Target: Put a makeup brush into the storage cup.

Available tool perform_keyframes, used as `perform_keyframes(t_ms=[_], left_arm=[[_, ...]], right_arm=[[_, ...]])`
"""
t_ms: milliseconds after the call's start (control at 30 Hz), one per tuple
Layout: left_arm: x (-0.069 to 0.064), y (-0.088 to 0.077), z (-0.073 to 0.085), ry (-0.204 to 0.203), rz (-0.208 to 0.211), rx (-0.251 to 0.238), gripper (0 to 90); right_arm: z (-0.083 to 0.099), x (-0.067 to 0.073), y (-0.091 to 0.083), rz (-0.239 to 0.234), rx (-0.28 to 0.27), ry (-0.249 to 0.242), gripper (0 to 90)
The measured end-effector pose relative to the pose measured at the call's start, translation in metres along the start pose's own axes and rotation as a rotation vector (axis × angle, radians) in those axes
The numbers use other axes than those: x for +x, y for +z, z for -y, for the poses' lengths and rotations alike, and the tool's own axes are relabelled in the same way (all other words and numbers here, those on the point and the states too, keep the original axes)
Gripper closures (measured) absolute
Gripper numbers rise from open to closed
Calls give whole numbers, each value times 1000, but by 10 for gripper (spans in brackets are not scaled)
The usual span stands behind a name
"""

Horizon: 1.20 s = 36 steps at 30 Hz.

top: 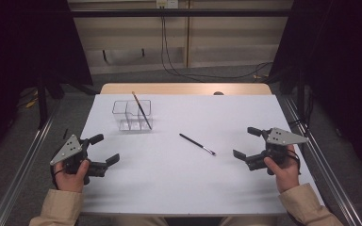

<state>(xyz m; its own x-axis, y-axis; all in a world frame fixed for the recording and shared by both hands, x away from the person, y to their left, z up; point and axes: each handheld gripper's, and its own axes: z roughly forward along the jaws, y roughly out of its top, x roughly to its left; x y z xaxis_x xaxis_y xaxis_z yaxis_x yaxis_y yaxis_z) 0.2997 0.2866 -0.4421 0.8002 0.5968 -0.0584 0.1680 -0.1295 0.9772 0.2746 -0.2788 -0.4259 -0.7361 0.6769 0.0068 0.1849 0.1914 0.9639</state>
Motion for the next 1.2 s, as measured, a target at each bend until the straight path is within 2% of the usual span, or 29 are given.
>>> perform_keyframes(t_ms=[400,567,1000,1200], left_arm=[[-3,3,-4,23,7,2,0],[-3,7,-4,23,20,-1,0],[-4,16,-8,37,40,-4,0],[-4,17,-8,31,44,-7,0]], right_arm=[[-9,-1,27,-18,11,4,0],[-13,-2,33,-15,3,9,0],[-14,-2,49,-13,24,25,0],[-17,-1,56,-17,34,24,0]])
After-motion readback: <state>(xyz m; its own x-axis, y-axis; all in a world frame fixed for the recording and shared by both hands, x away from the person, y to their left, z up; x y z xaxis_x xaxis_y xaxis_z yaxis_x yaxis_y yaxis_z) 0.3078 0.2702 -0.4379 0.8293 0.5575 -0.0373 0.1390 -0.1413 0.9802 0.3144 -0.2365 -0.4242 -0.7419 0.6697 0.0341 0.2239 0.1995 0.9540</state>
